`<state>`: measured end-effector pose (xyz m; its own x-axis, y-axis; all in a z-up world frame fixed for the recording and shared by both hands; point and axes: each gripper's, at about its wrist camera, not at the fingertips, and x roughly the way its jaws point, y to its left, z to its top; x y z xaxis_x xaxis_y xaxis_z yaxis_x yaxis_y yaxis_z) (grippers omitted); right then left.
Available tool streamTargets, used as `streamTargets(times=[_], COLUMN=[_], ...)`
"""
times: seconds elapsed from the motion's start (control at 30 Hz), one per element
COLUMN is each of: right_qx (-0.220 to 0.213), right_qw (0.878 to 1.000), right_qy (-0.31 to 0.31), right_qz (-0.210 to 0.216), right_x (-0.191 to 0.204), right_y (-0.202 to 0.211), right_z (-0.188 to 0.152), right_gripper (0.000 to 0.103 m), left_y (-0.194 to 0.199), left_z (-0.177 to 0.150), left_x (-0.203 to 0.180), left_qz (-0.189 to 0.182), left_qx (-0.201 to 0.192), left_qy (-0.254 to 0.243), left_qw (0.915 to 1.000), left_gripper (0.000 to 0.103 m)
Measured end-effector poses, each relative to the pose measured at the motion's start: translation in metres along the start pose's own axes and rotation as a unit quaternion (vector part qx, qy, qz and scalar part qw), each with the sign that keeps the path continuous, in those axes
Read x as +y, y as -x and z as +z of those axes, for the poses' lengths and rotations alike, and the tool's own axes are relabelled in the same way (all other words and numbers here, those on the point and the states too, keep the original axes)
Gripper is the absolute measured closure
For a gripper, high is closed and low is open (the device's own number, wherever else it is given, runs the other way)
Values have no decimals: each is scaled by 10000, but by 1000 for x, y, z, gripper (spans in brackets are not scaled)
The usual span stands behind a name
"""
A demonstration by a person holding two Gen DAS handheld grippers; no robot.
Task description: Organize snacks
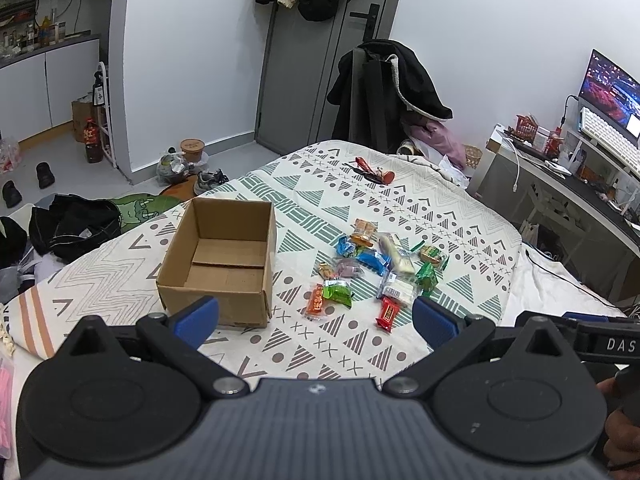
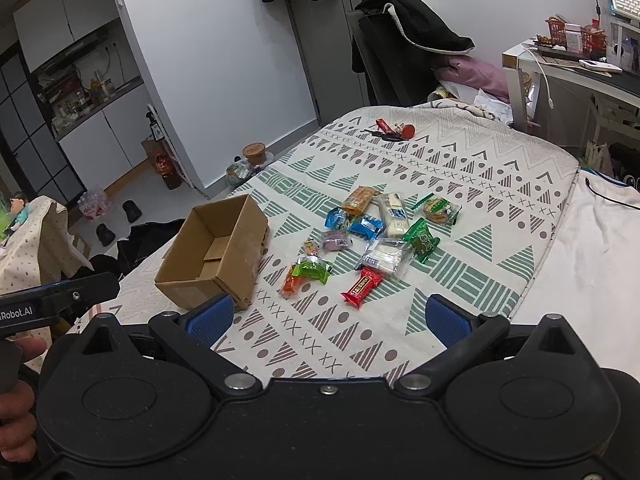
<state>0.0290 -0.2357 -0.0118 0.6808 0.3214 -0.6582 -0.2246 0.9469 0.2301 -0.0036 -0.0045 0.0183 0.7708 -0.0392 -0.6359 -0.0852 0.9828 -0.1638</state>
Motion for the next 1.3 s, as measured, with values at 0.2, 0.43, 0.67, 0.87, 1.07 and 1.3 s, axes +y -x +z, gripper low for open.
streamTargets(times=[0.2,0.43,0.67,0.87,1.07,1.3], right_qx=[7,19,63,118,148,312], right_qw=[10000,10000,10000,9999,9999,9993], right_qy=[12,18,-12,23,2,-192], right_qz=[1,16,56,-1,4,103], right_x=[-2,-4,-6,-12,-22,-43], right_y=[-2,-4,-9,-21,-34,-60], right_z=[1,3,9,19,24,30], right_gripper=[0,0,0,0,2,11], left_y=[-4,-4,-19,-39,-53,-82], left_z=[-1,-3,3,10,14,14], left_x=[3,3,1,-3,-7,-13], left_qz=[11,3,-10,-33,-134,-193], left_qx=[20,9,67,157,118,220], left_qy=[16,23,14,-11,-21,67], left_qw=[10000,10000,10000,9999,9998,9995], left_gripper=[0,0,1,1,1,3])
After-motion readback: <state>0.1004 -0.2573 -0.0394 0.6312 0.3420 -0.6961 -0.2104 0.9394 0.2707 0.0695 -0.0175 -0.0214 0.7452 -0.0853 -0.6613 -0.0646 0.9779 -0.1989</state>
